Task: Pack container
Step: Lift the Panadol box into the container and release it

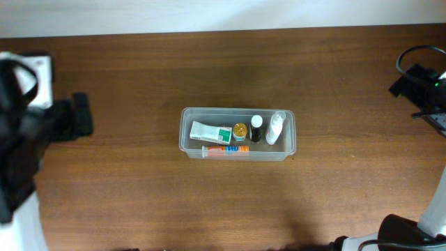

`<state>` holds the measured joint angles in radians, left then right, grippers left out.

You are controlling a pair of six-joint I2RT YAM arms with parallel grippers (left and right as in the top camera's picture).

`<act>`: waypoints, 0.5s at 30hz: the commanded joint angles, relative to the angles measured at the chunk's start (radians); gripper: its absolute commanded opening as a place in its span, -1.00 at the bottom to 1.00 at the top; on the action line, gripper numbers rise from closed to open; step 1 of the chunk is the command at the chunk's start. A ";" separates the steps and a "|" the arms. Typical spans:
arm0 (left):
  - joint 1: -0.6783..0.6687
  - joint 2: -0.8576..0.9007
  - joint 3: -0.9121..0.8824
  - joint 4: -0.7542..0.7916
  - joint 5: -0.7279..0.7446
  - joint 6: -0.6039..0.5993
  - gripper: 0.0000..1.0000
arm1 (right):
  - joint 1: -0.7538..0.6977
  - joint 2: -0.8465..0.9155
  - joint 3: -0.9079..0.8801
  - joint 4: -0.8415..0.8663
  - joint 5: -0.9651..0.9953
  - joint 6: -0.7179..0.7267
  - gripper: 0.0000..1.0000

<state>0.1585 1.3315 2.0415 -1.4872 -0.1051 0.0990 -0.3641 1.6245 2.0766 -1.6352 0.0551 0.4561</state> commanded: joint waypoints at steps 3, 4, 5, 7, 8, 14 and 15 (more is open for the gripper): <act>0.027 -0.090 0.009 -0.021 0.011 -0.027 0.99 | 0.024 -0.044 0.001 0.000 0.009 -0.003 0.97; 0.027 -0.101 0.009 -0.021 0.011 -0.027 0.99 | 0.037 -0.068 0.001 0.000 0.009 -0.003 0.97; 0.027 -0.112 0.009 -0.021 0.011 -0.027 0.99 | 0.051 -0.091 0.001 0.000 0.009 -0.003 0.97; 0.027 -0.130 0.009 -0.021 0.011 -0.027 0.99 | 0.092 -0.146 0.001 0.000 0.009 -0.003 0.97; 0.027 -0.138 0.009 -0.021 0.011 -0.027 0.99 | 0.115 -0.171 0.000 0.000 0.009 -0.003 0.97; 0.027 -0.165 0.009 -0.021 0.011 -0.027 0.99 | 0.286 -0.338 -0.035 0.000 0.009 -0.003 0.97; 0.027 -0.166 0.009 -0.021 0.011 -0.027 0.99 | 0.304 -0.367 -0.053 0.000 0.009 -0.003 0.97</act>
<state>0.1802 1.1748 2.0415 -1.5078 -0.1020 0.0849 -0.1108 1.3365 2.0647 -1.6341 0.0540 0.4557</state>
